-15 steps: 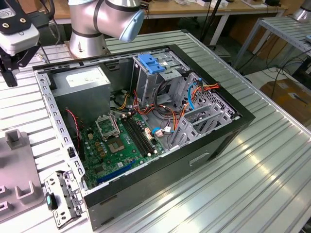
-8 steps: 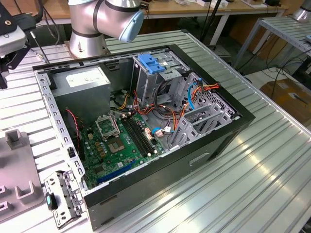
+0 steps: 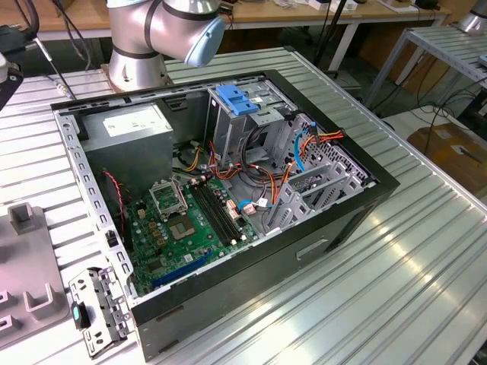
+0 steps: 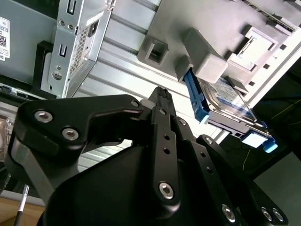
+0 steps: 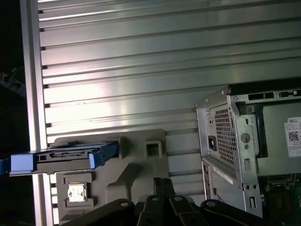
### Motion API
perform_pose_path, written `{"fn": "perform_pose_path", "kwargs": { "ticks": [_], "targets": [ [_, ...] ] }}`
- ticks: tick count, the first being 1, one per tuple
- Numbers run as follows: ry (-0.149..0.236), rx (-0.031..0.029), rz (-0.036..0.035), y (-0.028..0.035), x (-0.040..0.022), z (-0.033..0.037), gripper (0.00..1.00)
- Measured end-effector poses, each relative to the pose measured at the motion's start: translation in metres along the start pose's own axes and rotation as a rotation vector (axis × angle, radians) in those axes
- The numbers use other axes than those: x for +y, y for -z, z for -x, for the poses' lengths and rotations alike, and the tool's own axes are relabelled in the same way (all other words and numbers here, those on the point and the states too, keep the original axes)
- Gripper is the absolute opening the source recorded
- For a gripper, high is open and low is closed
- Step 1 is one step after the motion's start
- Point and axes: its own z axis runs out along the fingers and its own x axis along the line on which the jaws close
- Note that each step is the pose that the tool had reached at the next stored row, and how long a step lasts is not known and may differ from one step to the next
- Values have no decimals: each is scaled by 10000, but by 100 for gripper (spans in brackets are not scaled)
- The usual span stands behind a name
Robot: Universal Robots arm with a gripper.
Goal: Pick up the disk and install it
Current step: 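Reach for the disk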
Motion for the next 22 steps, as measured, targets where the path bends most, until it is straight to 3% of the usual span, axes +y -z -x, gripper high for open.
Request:
{"fn": "perform_pose_path", "kwargs": {
  "ticks": [5, 8, 17, 19, 22],
  "targets": [
    [-43, 37, -3, -11, -3, -92, 11],
    [-82, 71, -5, -26, -5, -191, 11],
    [-116, 88, -7, -60, -8, -463, 11],
    [-122, 86, -5, -89, -7, -625, 11],
    [-123, 85, -4, -110, -7, -788, 11]
  ]
}}
